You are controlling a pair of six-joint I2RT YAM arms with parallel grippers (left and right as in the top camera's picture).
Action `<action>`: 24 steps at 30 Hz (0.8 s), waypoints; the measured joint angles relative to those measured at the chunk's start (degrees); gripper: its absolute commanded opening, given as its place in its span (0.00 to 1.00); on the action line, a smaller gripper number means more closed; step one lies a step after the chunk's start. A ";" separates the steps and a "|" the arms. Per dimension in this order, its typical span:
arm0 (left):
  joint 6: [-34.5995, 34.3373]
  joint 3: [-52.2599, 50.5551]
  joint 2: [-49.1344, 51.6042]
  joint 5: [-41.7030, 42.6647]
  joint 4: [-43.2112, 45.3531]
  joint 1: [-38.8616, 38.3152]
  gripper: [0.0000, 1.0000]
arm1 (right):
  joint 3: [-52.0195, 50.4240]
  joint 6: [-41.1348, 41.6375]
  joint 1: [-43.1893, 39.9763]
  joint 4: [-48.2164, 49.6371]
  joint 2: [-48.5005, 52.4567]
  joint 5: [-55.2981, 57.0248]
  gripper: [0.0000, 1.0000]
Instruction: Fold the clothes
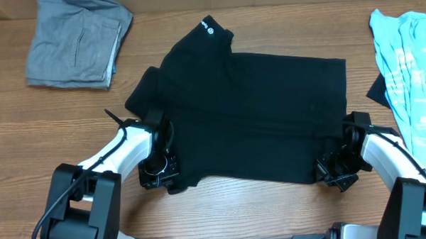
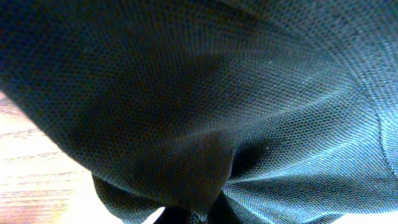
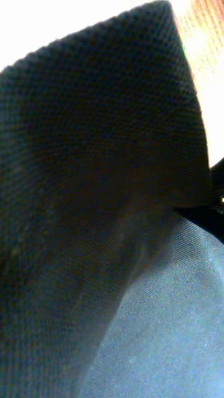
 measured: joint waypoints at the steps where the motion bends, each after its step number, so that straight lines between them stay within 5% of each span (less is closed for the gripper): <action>1: 0.00 0.07 0.07 0.02 -0.42 0.00 0.04 | 0.00 0.46 0.00 -0.13 -0.02 0.00 0.04; 6: 0.00 0.04 -0.90 -0.04 -4.79 0.00 0.04 | -0.02 2.10 0.00 -3.61 -3.08 0.85 0.04; 15: 0.00 0.04 -19.50 -0.07 -8.59 -0.02 0.04 | -0.09 5.16 0.00 -9.38 -18.43 2.05 0.04; 24: -0.02 0.00 -20.79 -0.07 8.22 -0.07 0.04 | -0.09 6.16 0.00 3.54 -20.13 0.42 0.04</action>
